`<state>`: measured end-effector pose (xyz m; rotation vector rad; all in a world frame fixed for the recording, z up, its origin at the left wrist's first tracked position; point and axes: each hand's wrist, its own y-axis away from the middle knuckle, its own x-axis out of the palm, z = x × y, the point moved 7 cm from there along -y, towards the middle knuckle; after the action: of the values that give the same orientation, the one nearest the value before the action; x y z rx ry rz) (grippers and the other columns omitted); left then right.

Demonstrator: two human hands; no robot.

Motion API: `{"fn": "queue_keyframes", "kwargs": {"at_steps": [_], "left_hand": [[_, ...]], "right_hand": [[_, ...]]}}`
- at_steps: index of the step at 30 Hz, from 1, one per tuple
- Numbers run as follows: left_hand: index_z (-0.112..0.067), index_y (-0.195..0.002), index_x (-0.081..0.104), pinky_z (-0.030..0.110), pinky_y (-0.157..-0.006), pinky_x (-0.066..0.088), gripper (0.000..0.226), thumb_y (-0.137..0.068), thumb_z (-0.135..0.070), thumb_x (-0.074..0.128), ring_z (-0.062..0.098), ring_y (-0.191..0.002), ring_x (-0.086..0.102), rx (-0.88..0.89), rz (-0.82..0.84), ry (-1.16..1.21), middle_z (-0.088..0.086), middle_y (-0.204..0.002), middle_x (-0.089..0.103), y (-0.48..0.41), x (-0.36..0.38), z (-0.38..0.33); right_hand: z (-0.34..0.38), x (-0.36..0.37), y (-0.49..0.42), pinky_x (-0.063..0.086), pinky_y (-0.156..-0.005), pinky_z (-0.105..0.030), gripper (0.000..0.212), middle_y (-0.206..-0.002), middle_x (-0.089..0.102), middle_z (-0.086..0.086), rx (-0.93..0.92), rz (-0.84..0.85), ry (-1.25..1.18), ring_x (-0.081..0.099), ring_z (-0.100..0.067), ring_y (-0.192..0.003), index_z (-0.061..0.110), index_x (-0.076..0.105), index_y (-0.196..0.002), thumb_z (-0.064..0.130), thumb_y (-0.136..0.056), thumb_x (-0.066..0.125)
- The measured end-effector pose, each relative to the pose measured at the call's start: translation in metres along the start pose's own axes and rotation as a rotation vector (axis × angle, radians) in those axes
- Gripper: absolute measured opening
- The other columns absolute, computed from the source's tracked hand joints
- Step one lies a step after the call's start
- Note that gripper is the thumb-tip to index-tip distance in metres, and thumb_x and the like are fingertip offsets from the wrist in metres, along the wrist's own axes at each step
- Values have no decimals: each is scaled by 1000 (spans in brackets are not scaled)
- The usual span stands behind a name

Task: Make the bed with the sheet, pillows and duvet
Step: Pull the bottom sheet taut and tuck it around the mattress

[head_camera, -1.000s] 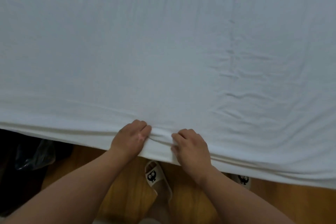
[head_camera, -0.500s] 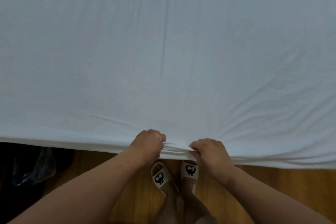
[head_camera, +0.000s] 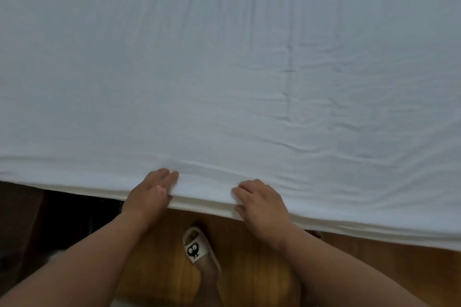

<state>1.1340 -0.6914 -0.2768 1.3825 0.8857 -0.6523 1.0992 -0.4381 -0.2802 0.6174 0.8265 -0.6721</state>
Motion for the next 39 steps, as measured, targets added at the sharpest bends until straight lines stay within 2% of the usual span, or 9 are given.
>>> {"fn": "queue_keyframes", "kwargs": {"at_steps": [4, 8, 13, 18, 23, 29, 32, 36, 39], "left_hand": [[-18, -128, 60, 32, -81, 52, 42, -88, -5, 59, 23, -111, 53, 188, -102, -32, 1, -120, 59, -16, -6, 20], [-16, -103, 68, 35, -64, 52, 26, -86, 0, 57, 25, -92, 60, 261, -179, 14, 2, -99, 64, -30, -5, 31], [-18, -111, 57, 32, -68, 42, 29, -93, -4, 40, 22, -95, 54, 279, -106, -63, 1, -103, 58, -50, 4, 33], [-15, -102, 56, 32, -69, 44, 23, -90, -1, 42, 22, -79, 51, 326, 13, -56, 4, -95, 58, -57, 5, 35], [-13, -104, 57, 36, -76, 53, 23, -87, 0, 47, 23, -82, 56, 401, 176, -124, 6, -96, 59, -30, 25, 32], [-19, -117, 56, 29, -84, 49, 22, -96, -12, 52, 19, -102, 55, 402, 109, 82, -1, -111, 56, -22, 20, 47], [-22, -131, 53, 32, -96, 48, 38, -94, -17, 56, 18, -114, 47, 376, 13, 170, -2, -126, 49, -10, 10, 99], [-18, -149, 42, 39, -113, 35, 64, -88, -4, 53, 31, -136, 35, 104, -102, 6, 10, -153, 35, -22, -11, 215], [-11, -146, 46, 41, -107, 43, 65, -85, -6, 67, 34, -132, 42, 96, -147, -59, 13, -148, 42, -30, -29, 276]], "right_hand": [[50, 29, -39, 47, -82, -34, 28, -108, 62, 6, 57, -26, 65, 56, -19, -99, 24, 64, -112, 33, -85, 64], [68, 48, -56, 47, -71, -32, 19, -92, 67, 4, 187, -67, 171, 58, -20, -83, 22, 71, -98, 15, -82, 64], [64, 54, -73, 48, -63, -30, 21, -81, 68, 7, 283, -13, 292, 60, -18, -73, 25, 75, -91, 12, -79, 61], [53, 54, -72, 51, -66, -31, 22, -83, 66, 7, 332, 29, 183, 59, -14, -76, 29, 70, -95, 22, -89, 51], [64, 66, -47, 47, -61, -25, 15, -72, 61, 10, 306, 104, 160, 54, -6, -65, 31, 66, -83, 25, -91, 55], [71, 65, -49, 42, -60, -19, 12, -83, 61, 14, 319, 57, 130, 55, -5, -74, 35, 66, -95, 31, -84, 62], [92, 68, -56, 44, -61, -18, 22, -88, 59, 17, 261, -17, 53, 54, -5, -74, 34, 64, -99, 42, -79, 68], [150, 82, -108, 51, -77, -26, 24, -105, 65, 12, 101, -85, 1, 60, -11, -91, 29, 68, -111, 33, -88, 63], [202, 97, -160, 49, -82, -28, 28, -111, 64, 11, 81, -103, -28, 59, -13, -98, 28, 66, -115, 29, -88, 59]]}}
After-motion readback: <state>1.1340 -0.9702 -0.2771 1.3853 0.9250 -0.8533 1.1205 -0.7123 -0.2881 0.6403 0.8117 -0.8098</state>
